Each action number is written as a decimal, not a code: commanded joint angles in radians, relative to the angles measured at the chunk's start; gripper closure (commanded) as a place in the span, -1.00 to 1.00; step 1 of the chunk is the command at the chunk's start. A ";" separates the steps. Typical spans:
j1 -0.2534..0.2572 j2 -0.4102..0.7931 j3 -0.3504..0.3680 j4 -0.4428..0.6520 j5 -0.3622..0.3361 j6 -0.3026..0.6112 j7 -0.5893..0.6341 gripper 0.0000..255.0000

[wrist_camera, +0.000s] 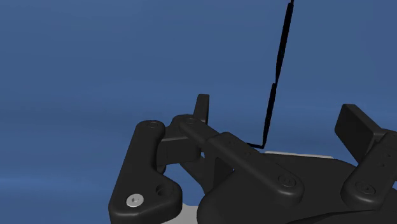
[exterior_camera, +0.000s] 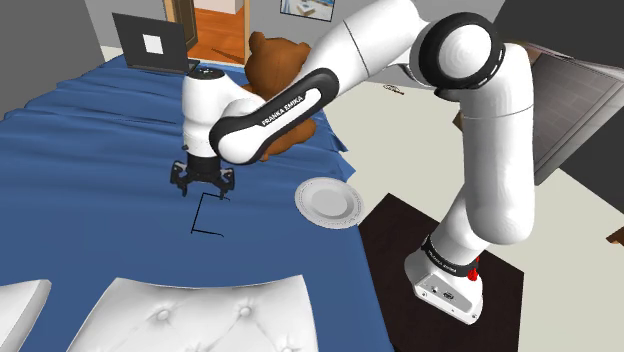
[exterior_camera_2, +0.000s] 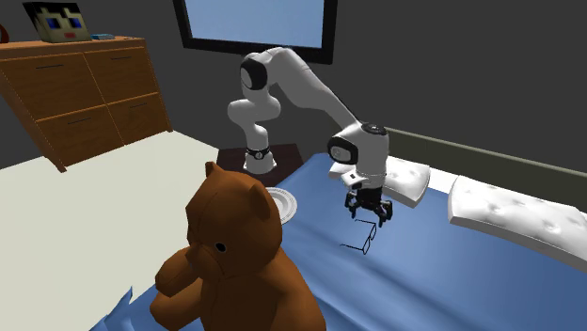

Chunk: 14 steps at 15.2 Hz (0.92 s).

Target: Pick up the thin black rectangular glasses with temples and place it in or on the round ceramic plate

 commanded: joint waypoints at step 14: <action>0.066 0.170 -0.052 0.134 -0.048 0.031 0.055 -1.00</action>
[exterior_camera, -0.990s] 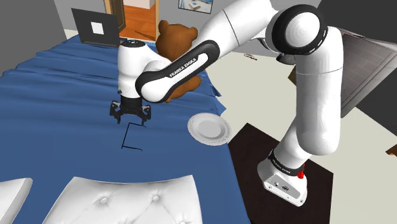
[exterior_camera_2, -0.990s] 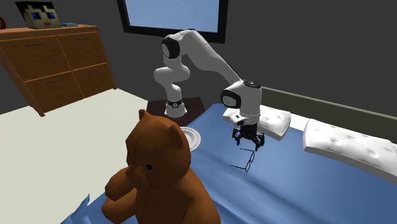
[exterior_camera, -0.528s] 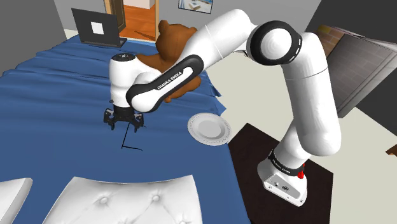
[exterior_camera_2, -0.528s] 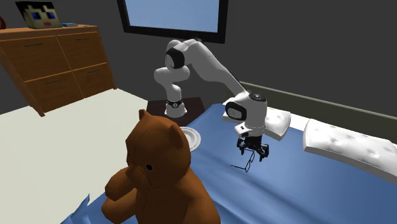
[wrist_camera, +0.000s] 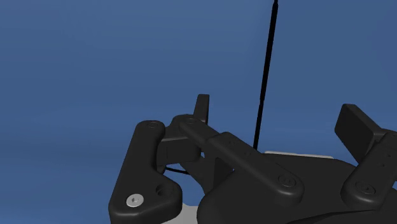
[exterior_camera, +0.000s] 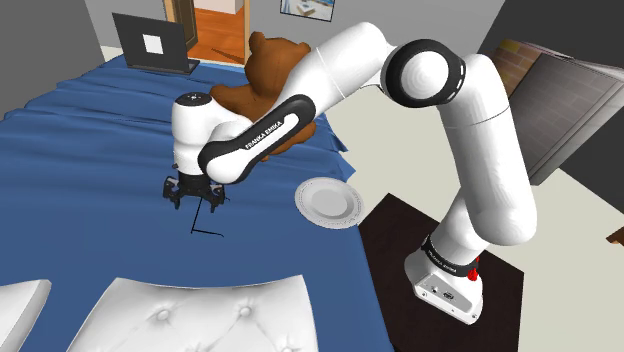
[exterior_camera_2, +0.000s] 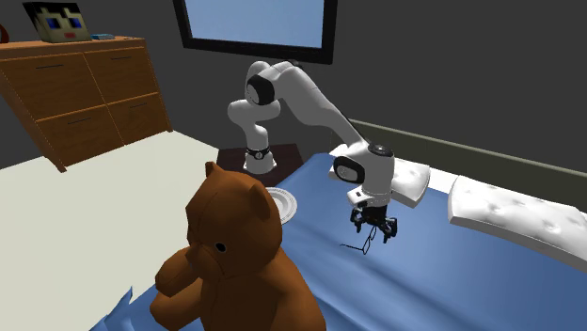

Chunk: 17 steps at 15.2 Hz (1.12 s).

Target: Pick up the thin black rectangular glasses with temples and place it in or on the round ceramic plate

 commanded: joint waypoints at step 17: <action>-0.009 -0.035 0.013 -0.001 0.014 -0.033 -0.008 1.00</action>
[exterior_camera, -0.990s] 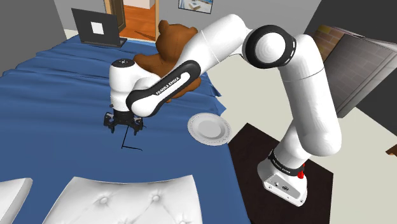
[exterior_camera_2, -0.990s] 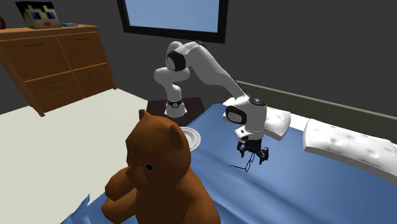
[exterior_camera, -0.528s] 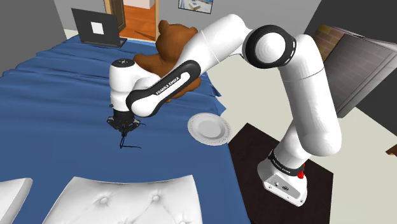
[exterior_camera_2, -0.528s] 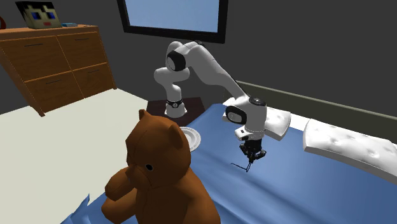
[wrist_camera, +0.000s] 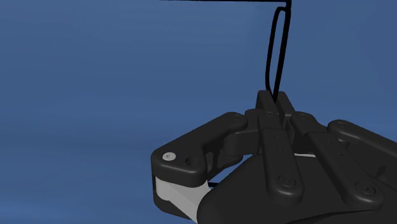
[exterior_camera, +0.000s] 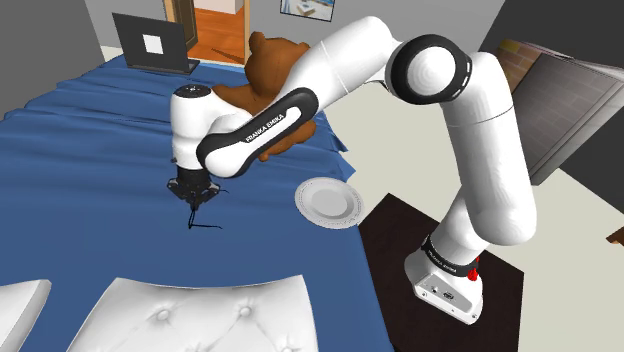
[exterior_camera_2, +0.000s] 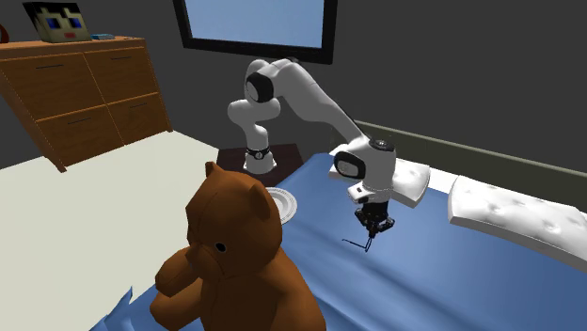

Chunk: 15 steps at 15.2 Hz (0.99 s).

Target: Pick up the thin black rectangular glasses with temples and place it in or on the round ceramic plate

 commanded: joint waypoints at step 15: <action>-0.070 -0.179 0.052 -0.094 0.068 -0.080 -0.050 1.00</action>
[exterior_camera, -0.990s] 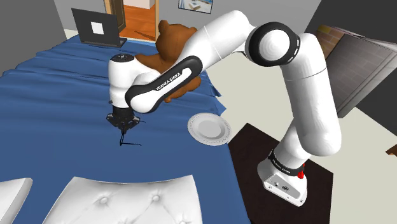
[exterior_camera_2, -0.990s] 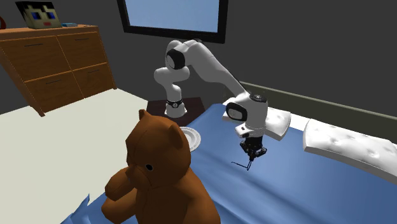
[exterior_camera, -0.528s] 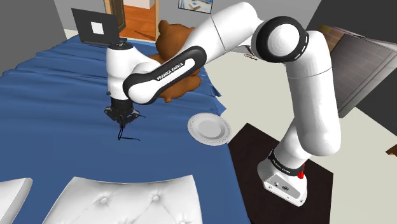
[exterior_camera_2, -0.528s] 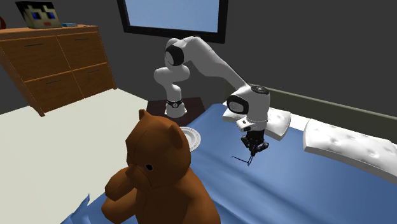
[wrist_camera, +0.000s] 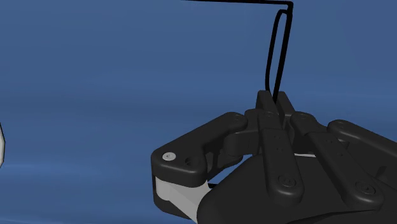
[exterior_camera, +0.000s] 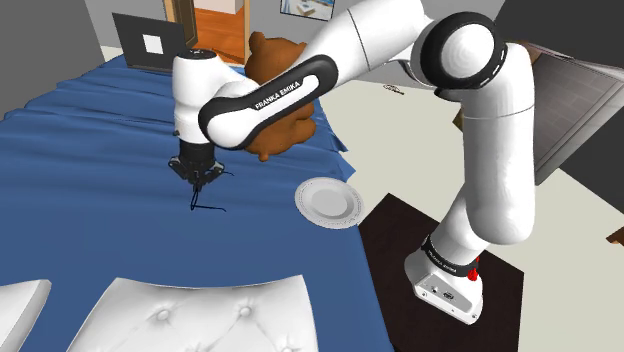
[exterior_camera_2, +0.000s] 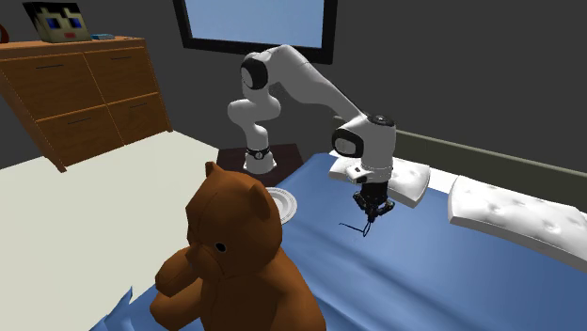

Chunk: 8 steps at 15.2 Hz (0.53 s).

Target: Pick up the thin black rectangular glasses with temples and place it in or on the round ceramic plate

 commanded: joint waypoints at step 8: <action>-0.186 -0.300 0.051 -0.425 0.138 0.148 -0.160 1.00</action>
